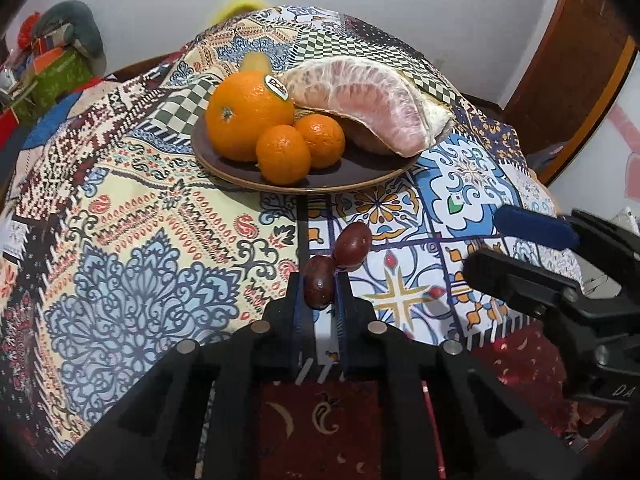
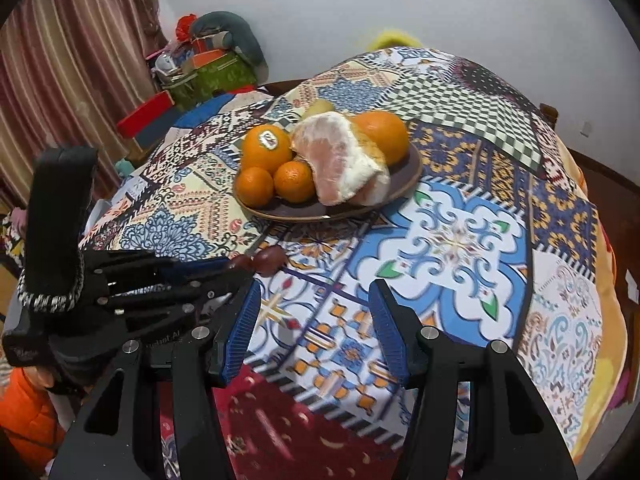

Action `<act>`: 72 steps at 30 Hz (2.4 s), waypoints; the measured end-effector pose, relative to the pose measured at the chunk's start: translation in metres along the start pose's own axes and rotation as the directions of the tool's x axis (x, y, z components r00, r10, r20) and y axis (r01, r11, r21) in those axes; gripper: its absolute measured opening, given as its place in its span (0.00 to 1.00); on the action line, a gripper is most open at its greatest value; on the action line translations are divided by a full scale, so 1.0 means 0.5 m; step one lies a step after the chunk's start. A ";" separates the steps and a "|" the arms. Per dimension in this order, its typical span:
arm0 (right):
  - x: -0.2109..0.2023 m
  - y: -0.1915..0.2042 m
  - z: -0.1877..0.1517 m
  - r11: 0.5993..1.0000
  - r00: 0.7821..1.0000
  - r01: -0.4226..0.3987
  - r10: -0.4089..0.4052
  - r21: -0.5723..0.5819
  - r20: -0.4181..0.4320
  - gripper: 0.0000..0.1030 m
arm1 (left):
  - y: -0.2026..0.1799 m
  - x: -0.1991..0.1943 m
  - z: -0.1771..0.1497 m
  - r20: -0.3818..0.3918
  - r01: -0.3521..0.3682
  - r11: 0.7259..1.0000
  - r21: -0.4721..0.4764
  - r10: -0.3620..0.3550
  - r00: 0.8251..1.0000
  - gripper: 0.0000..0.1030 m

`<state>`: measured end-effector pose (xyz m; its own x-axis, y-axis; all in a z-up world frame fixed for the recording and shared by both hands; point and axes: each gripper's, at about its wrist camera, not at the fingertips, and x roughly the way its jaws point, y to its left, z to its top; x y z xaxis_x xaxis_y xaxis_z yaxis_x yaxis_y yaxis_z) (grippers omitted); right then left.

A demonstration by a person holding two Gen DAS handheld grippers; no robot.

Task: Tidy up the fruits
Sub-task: 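Grasp a dark red date with the left tool while the right tool grasps another date, then lower the left tool's date onto the plate while the right tool places its date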

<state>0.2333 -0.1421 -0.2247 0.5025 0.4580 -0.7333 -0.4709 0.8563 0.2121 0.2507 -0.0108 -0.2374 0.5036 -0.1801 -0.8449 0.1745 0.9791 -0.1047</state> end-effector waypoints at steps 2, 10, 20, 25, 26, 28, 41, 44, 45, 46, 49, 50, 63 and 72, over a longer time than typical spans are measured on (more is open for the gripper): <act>0.009 0.007 0.005 1.000 1.000 -0.002 0.002 -0.013 -0.002 0.51 | 0.004 -0.008 -0.003 0.011 -0.021 1.000 0.006 0.021 1.000 0.14; 0.076 0.043 0.021 0.997 0.997 -0.044 0.040 -0.070 -0.067 0.51 | 0.062 -0.052 -0.015 0.050 -0.068 0.997 -0.040 0.070 0.996 0.14; 0.124 0.065 0.028 0.991 0.994 -0.013 -0.002 -0.131 -0.113 0.24 | 0.087 -0.060 -0.021 0.061 -0.063 0.996 -0.069 0.068 0.996 0.14; 0.119 0.071 0.029 0.989 0.995 -0.013 -0.001 -0.144 -0.099 0.23 | 0.076 -0.062 -0.017 0.064 -0.061 0.997 -0.054 0.064 0.996 0.14; 0.115 0.072 0.030 0.989 0.996 -0.012 -0.001 -0.147 -0.092 0.23 | 0.075 -0.063 -0.015 0.067 -0.061 0.997 -0.053 0.065 0.996 0.14; 0.108 0.074 0.033 0.988 0.997 -0.008 -0.005 -0.152 -0.080 0.23 | 0.075 -0.066 -0.009 0.074 -0.063 0.997 -0.053 0.067 0.995 0.14; 0.054 0.047 0.086 0.992 0.999 0.019 -0.015 -0.122 0.033 0.24 | 0.075 -0.069 0.063 0.126 -0.052 0.998 -0.047 0.057 0.990 0.14; 0.064 0.041 0.091 0.993 0.999 0.025 -0.021 -0.117 0.032 0.24 | 0.077 -0.056 0.078 0.123 -0.037 0.998 -0.051 0.043 0.992 0.14; 0.070 0.039 0.093 0.993 0.999 0.027 -0.024 -0.116 0.028 0.24 | 0.078 -0.051 0.084 0.122 -0.032 0.998 -0.051 0.038 0.992 0.14; 0.074 0.038 0.094 0.993 0.999 0.028 -0.025 -0.115 0.025 0.24 | 0.078 -0.046 0.089 0.122 -0.032 0.998 -0.050 0.038 0.992 0.14; 0.085 0.035 0.093 0.993 1.000 0.016 -0.015 -0.115 0.012 0.24 | 0.079 -0.028 0.102 0.113 -0.044 0.998 -0.044 0.048 0.992 0.14; 0.089 0.037 0.093 0.993 1.000 0.019 -0.018 -0.119 0.010 0.24 | 0.080 -0.025 0.104 0.112 -0.042 0.998 -0.043 0.046 0.993 0.14; 0.114 0.035 0.093 0.992 1.000 0.005 -0.008 -0.130 -0.021 0.24 | 0.092 0.003 0.114 0.098 -0.026 0.998 -0.058 0.031 0.995 0.14; 0.111 0.043 0.090 0.990 1.000 -0.002 -0.002 -0.138 -0.026 0.29 | 0.089 0.002 0.111 0.087 -0.029 0.998 -0.051 0.033 0.996 0.14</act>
<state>0.2837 -0.0877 -0.2319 0.4845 0.4504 -0.7499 -0.5672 0.8144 0.1226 0.3060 0.0275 -0.2139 0.5807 -0.1551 -0.7992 0.1162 0.9874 -0.1072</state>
